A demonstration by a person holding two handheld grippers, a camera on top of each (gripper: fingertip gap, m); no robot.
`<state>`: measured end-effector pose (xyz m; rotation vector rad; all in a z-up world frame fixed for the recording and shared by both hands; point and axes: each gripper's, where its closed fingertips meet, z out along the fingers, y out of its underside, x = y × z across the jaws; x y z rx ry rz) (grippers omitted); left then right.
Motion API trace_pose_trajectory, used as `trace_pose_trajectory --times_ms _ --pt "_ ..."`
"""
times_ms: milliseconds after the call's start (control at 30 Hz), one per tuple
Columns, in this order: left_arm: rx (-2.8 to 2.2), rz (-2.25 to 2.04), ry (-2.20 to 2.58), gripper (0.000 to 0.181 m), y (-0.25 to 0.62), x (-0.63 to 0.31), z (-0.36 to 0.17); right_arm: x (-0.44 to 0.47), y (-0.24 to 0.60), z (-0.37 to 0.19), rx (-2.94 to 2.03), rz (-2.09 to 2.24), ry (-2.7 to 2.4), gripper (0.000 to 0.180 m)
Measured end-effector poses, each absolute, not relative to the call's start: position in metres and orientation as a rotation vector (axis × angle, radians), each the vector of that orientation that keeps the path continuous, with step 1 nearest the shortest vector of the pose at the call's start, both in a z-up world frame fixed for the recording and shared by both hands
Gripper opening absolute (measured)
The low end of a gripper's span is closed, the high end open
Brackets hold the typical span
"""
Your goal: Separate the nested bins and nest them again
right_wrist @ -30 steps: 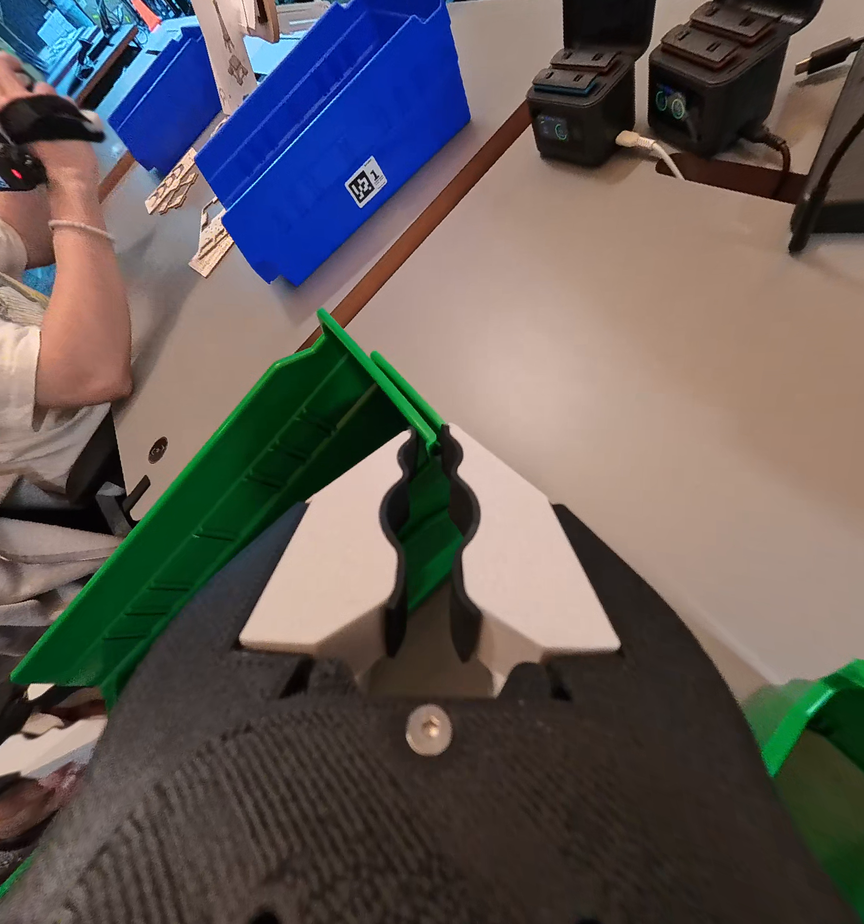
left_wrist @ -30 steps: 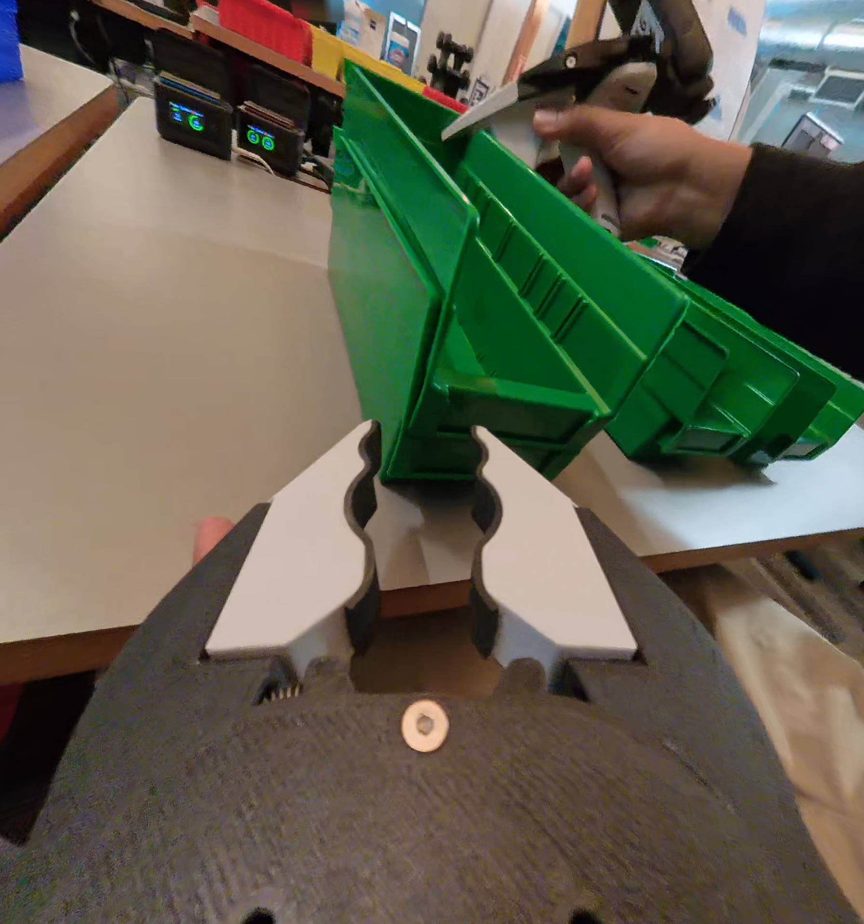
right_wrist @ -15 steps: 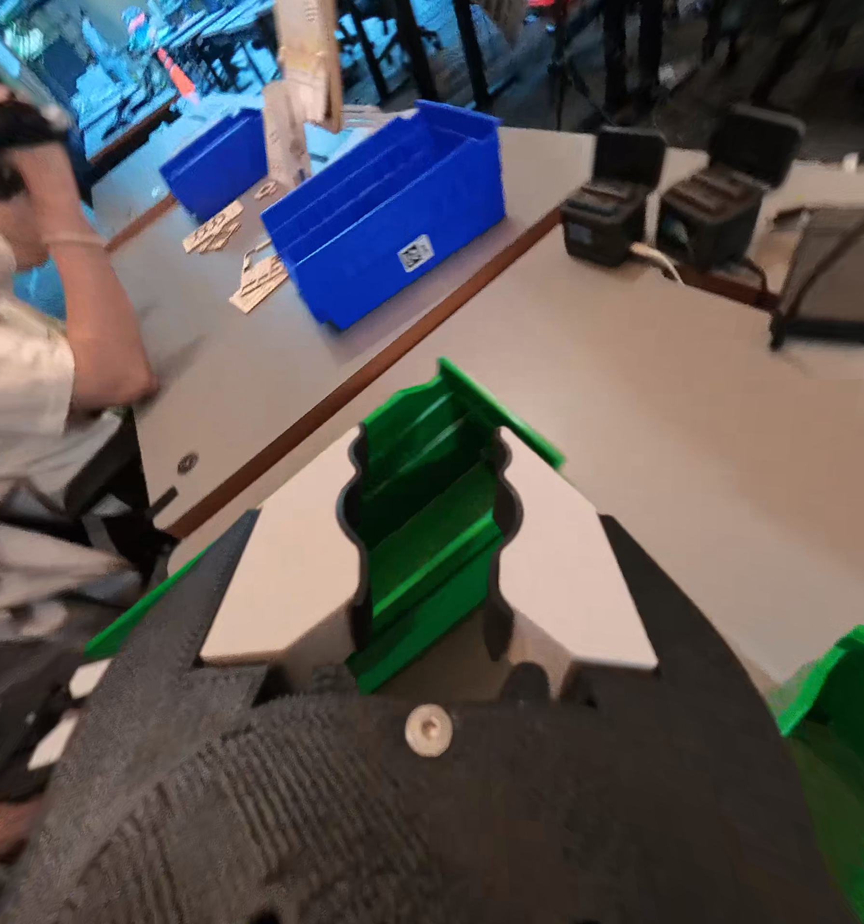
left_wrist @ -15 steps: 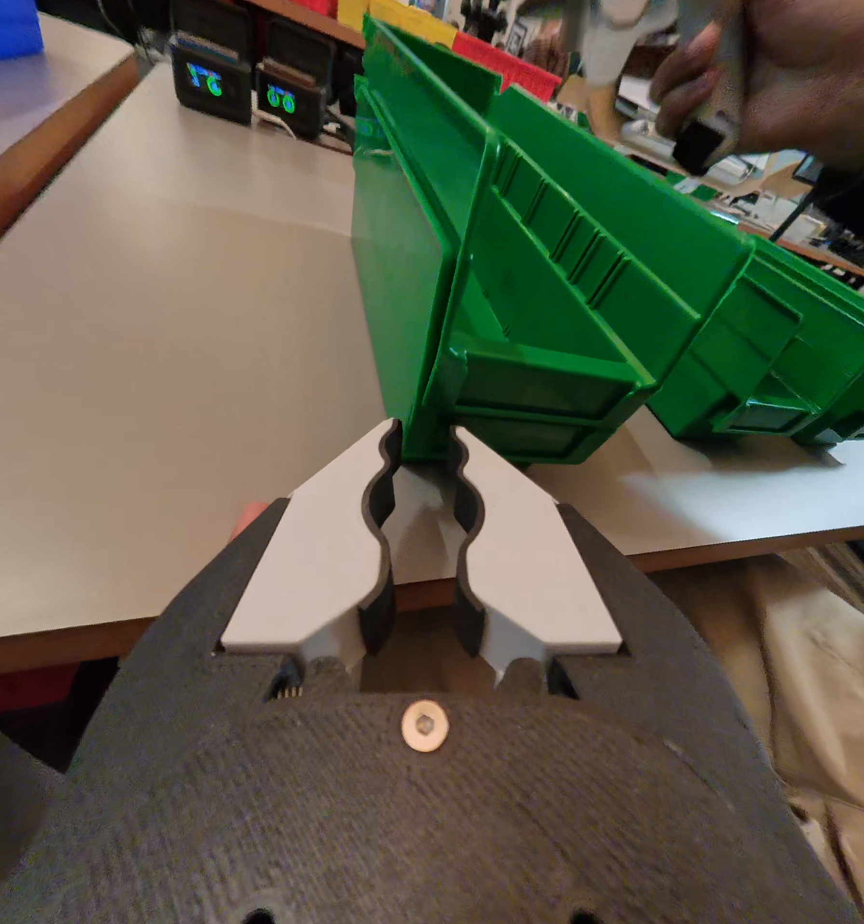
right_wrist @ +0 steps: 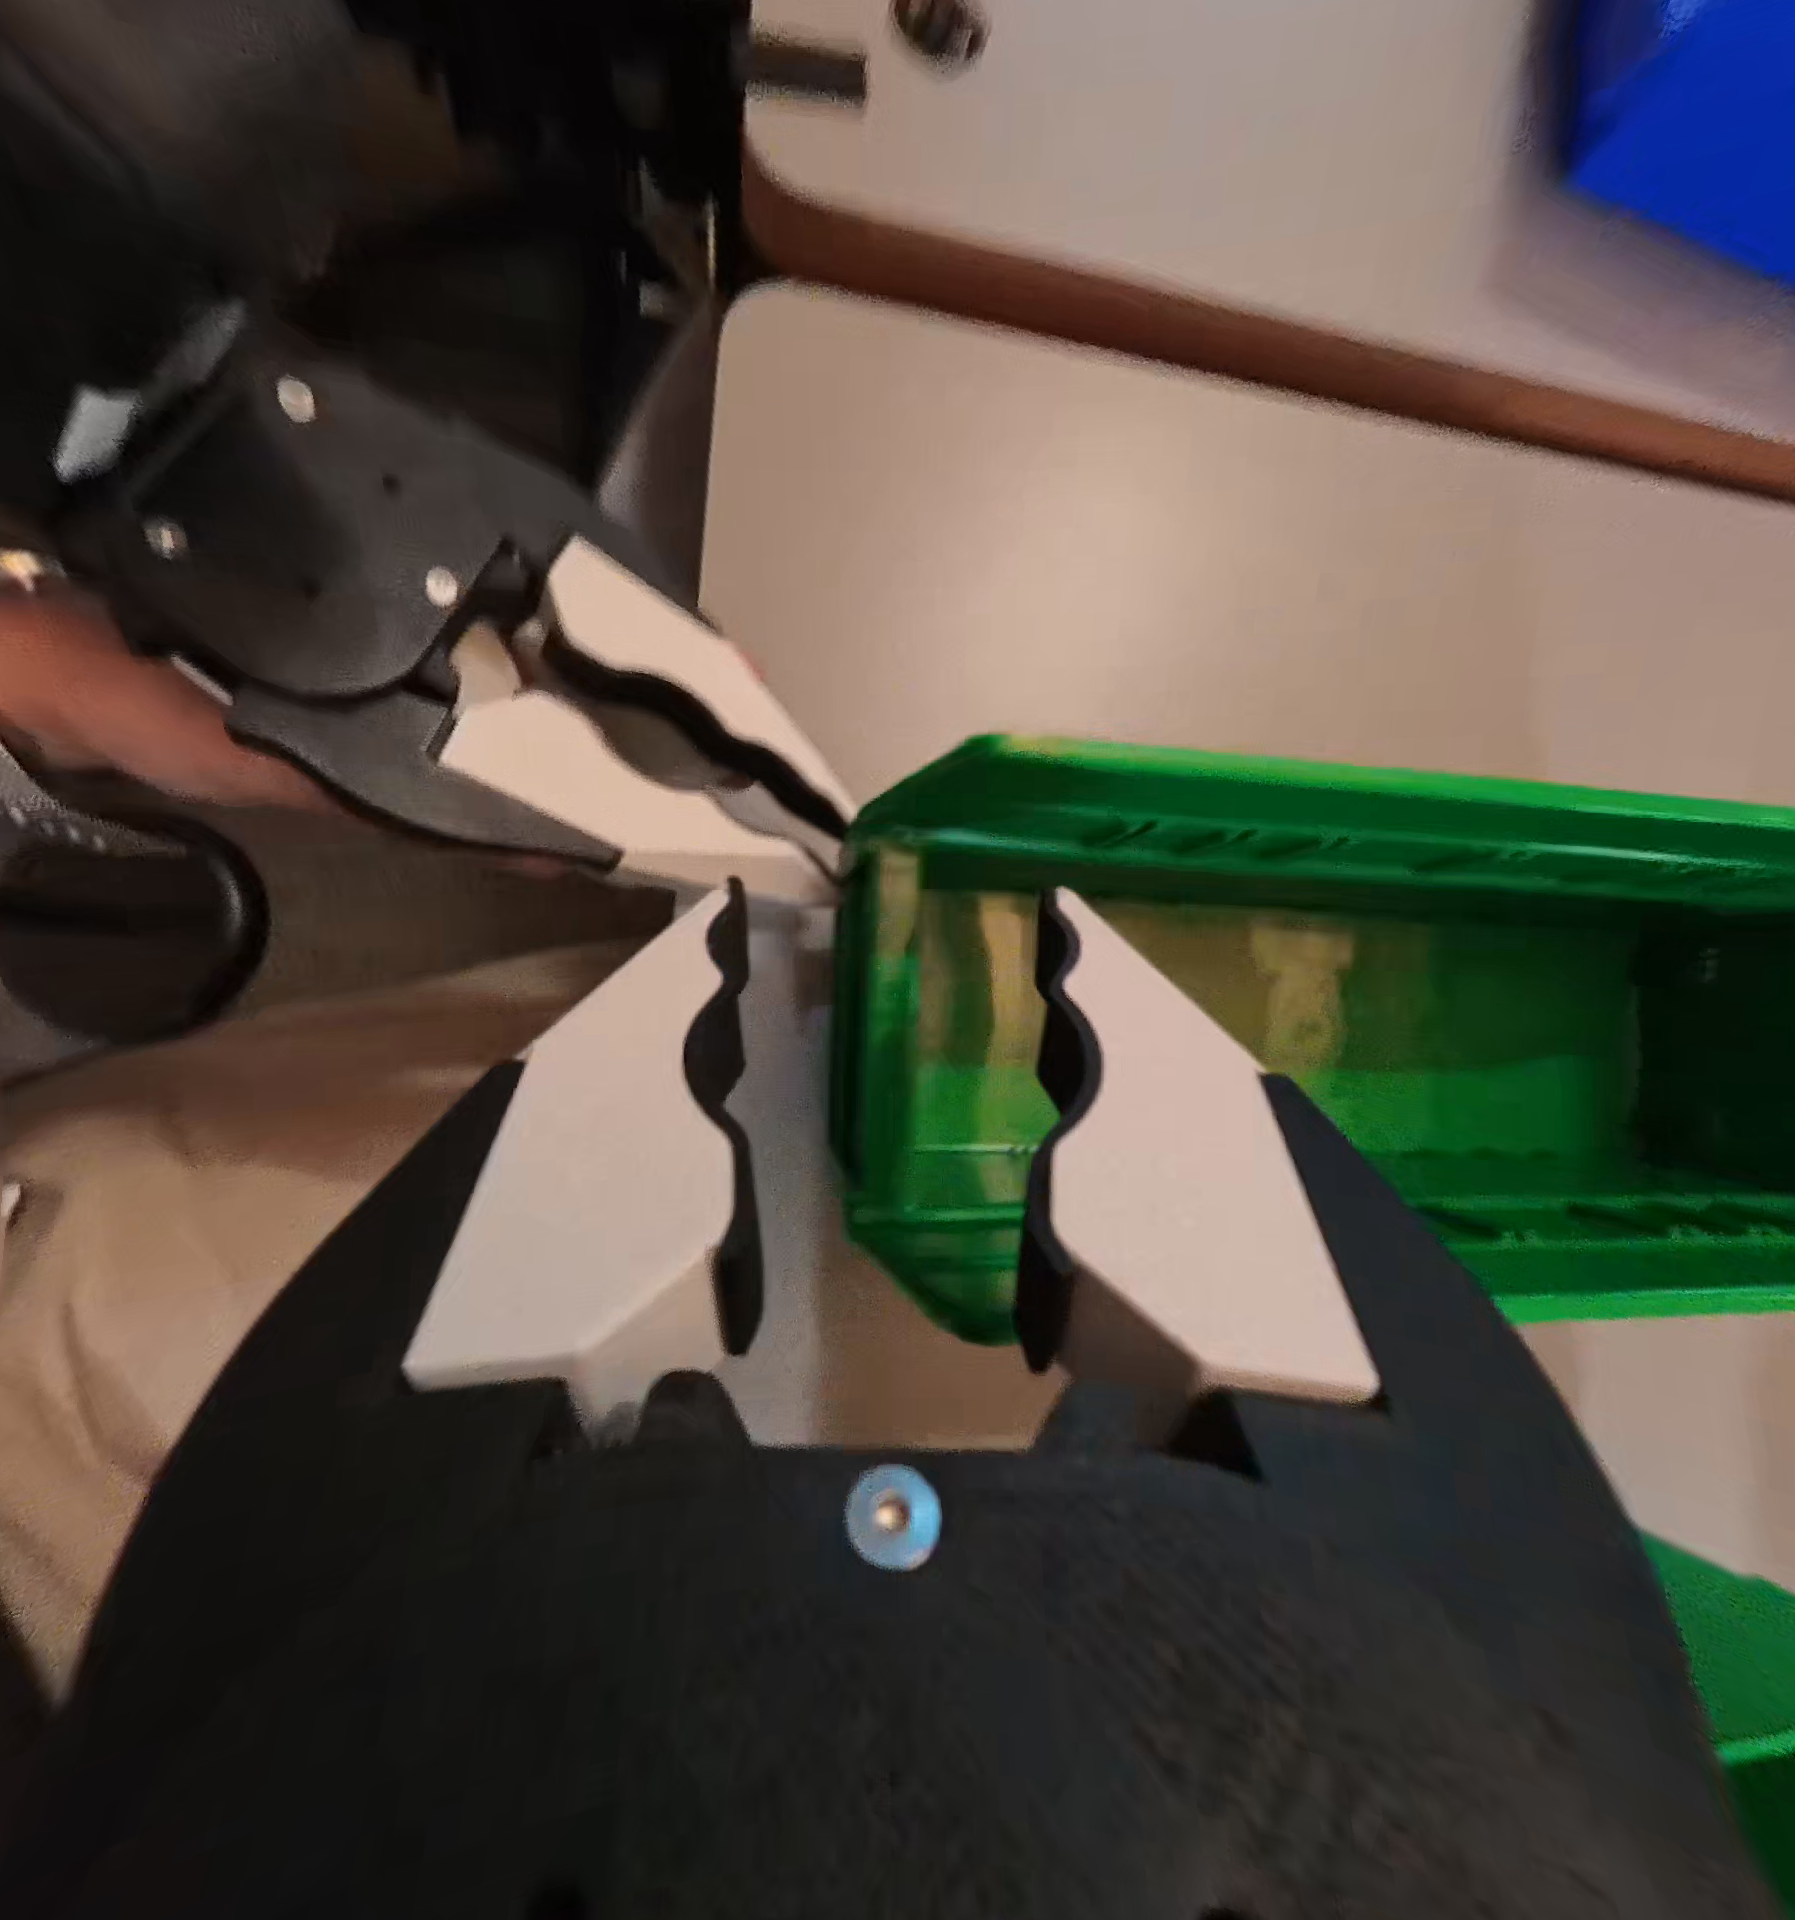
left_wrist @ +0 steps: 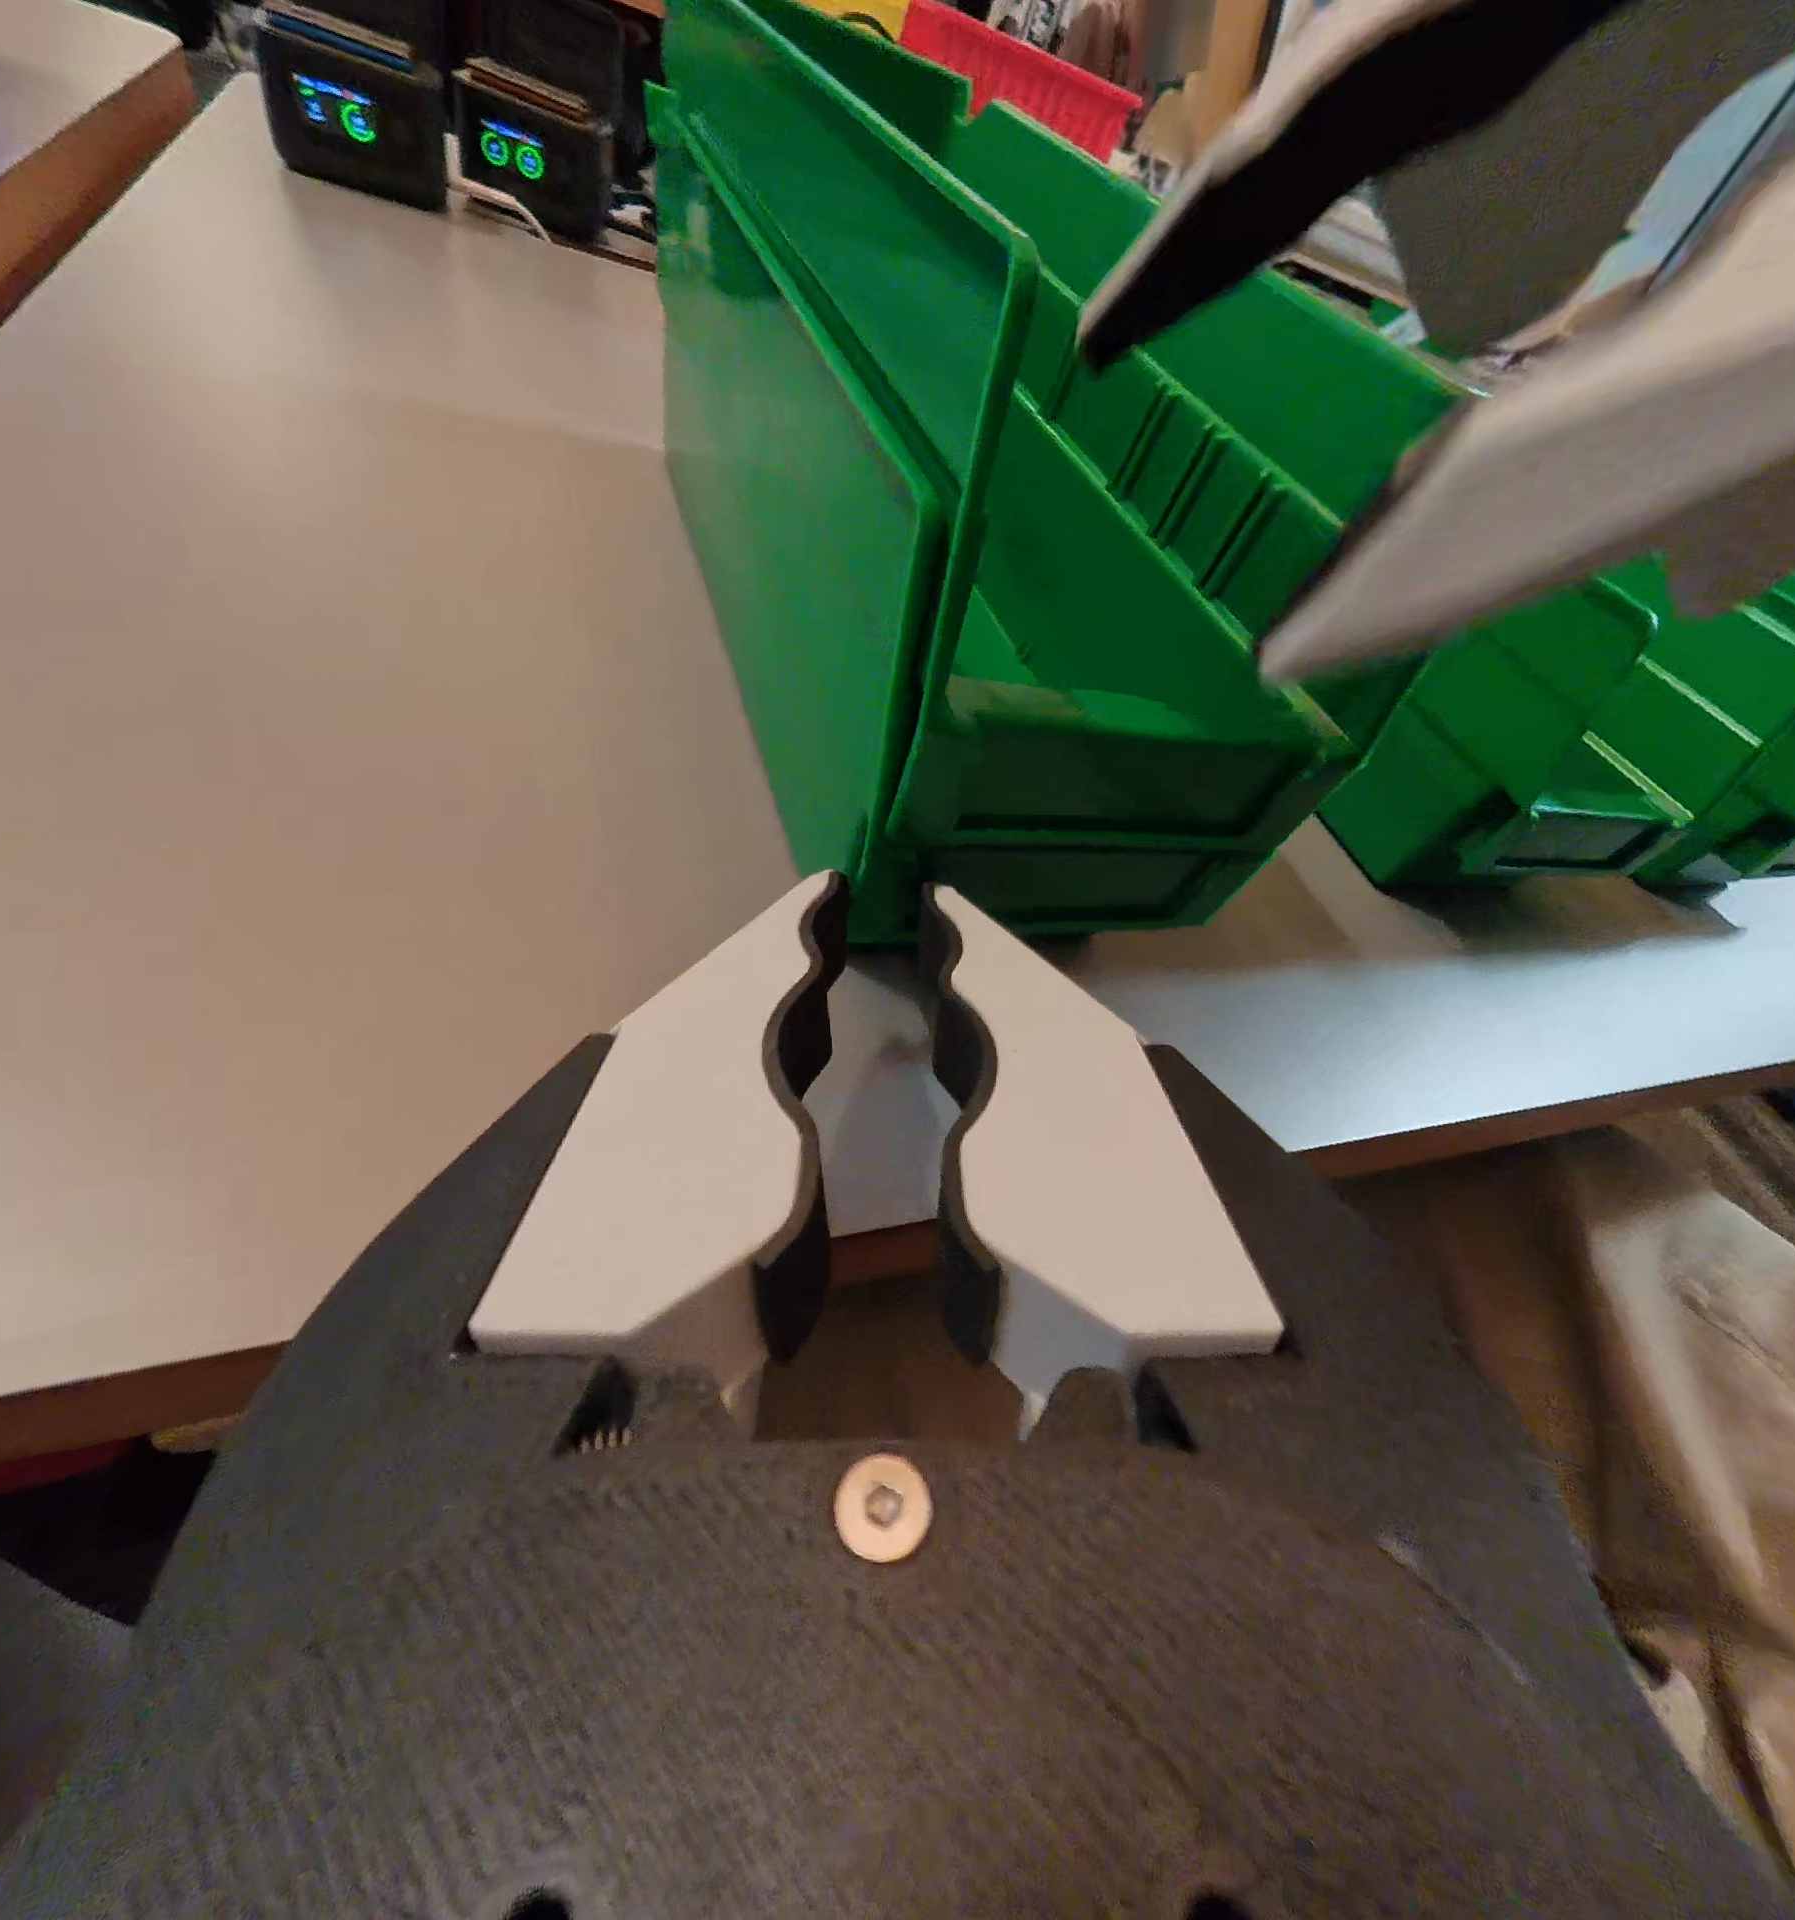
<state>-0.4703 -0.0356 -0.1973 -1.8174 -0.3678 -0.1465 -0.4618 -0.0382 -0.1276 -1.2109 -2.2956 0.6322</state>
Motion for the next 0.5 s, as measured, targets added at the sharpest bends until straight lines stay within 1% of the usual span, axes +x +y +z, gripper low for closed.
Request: trace_pose_trajectory --times_ms 67,200,367,500 --pt "-1.829 -0.127 -0.338 0.01 -0.034 -0.467 -0.197 -0.45 -0.042 -0.146 -1.193 0.477 -2.368 0.064" --pt "-1.842 -0.143 -0.286 0.009 -0.03 -0.458 -0.197 -0.447 -0.02 -0.163 -1.001 0.051 -2.366 0.055" --pt "-1.857 -0.122 -0.245 0.009 -0.026 -0.452 -0.197 -0.435 -0.011 -0.184 -0.978 -0.227 -2.546 0.029" --pt "-1.861 -0.106 -0.244 0.009 -0.026 -0.453 -0.198 -0.435 -0.011 -0.183 -1.106 -0.191 -2.649 0.022"
